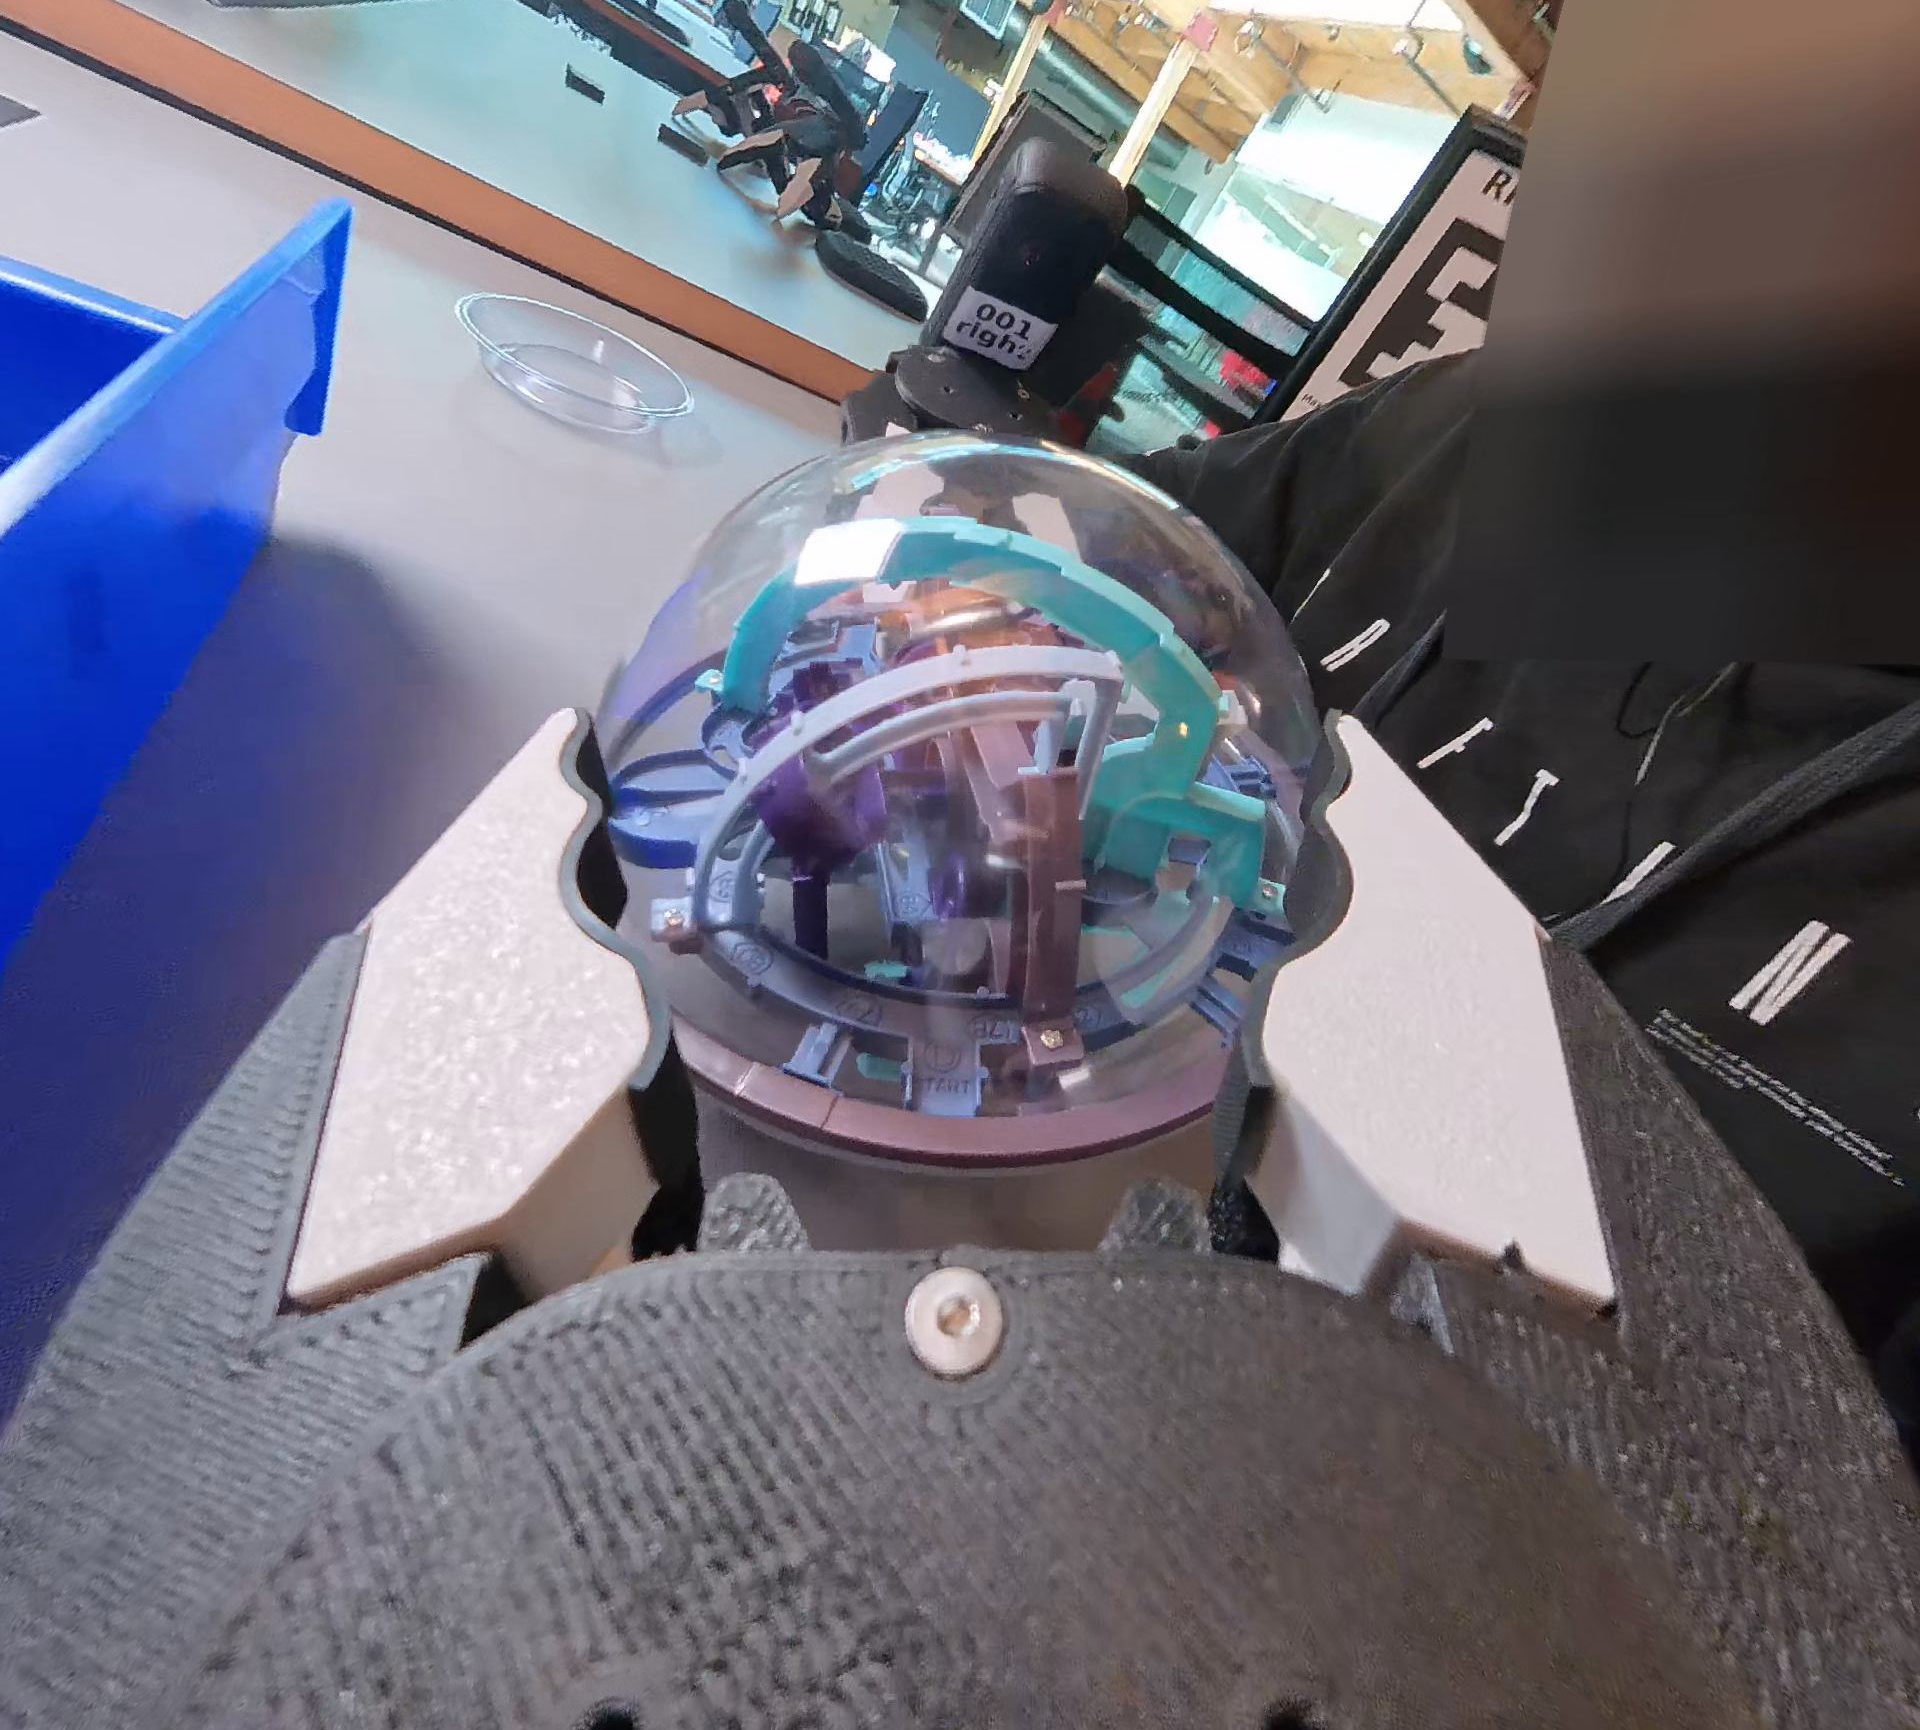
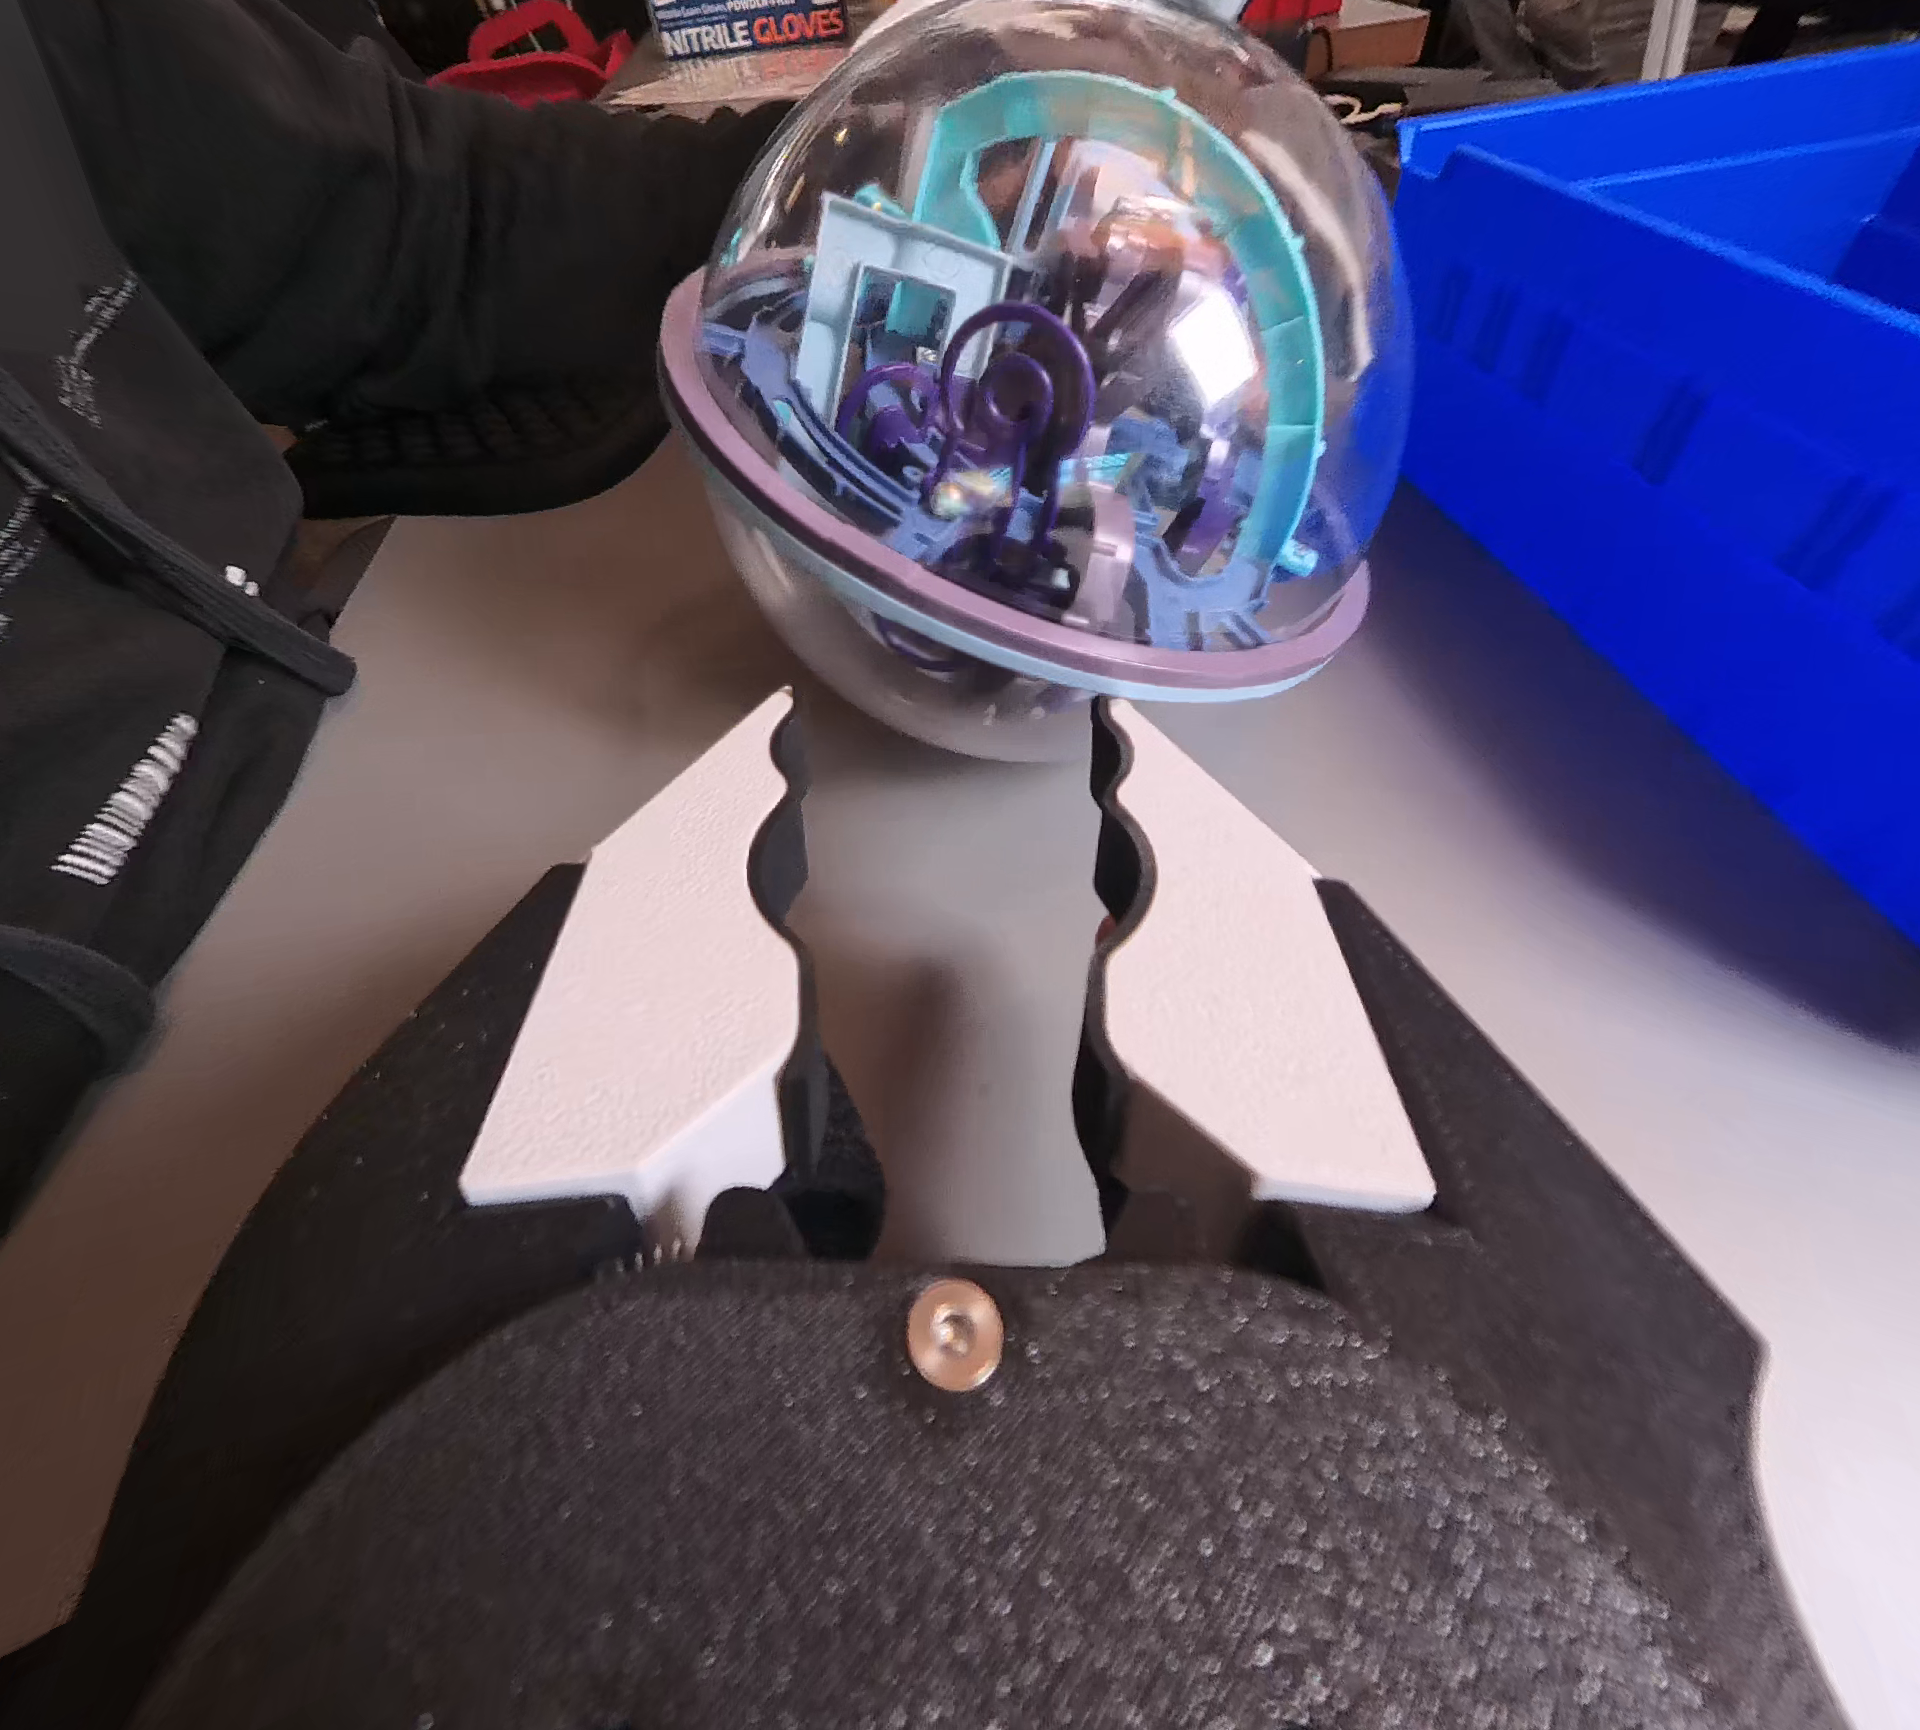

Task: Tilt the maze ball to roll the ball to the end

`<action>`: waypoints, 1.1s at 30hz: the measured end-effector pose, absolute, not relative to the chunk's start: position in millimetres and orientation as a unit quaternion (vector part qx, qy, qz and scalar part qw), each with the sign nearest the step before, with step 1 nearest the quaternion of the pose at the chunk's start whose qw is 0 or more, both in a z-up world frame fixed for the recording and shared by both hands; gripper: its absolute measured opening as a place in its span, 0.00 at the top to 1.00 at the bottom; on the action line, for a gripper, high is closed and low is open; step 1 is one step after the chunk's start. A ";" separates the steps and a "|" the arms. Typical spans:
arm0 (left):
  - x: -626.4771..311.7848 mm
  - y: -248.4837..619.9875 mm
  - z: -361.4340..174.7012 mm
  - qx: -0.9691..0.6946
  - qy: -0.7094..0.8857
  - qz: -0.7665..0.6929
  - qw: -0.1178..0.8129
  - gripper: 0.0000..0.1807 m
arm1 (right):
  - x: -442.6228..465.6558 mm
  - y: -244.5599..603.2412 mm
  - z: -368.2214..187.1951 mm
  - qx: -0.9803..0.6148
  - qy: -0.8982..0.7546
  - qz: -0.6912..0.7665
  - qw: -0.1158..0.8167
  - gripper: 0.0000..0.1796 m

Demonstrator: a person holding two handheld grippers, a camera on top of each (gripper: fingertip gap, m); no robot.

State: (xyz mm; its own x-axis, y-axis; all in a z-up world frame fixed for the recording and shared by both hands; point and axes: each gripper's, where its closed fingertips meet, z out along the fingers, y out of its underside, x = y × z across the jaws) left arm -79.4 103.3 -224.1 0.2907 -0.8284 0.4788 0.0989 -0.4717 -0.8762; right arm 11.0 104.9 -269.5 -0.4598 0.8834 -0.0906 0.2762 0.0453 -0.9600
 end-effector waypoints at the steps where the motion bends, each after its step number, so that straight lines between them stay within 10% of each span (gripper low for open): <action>1: -80.4 102.9 -224.9 -0.672 0.268 -0.537 0.435 0.28 | 9.2 108.4 -268.3 -0.436 -0.663 0.531 0.296 0.69; 14: -84.4 102.4 -231.1 -0.653 0.258 -0.569 0.427 0.28 | 8.9 130.2 -233.9 -0.332 -0.693 0.413 0.489 0.78; 33: -104.6 98.3 -198.9 -0.673 0.253 -0.465 0.517 0.32 | 10.9 104.5 -217.3 -0.324 -0.741 0.390 0.440 0.97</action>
State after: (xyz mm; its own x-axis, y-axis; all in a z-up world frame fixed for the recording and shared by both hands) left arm -104.6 98.3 -198.9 0.4386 -0.8214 0.3645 0.1404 -0.3380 -0.9306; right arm 10.9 104.5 -217.3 -0.4022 0.8241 0.3989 0.1372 0.4850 -0.8637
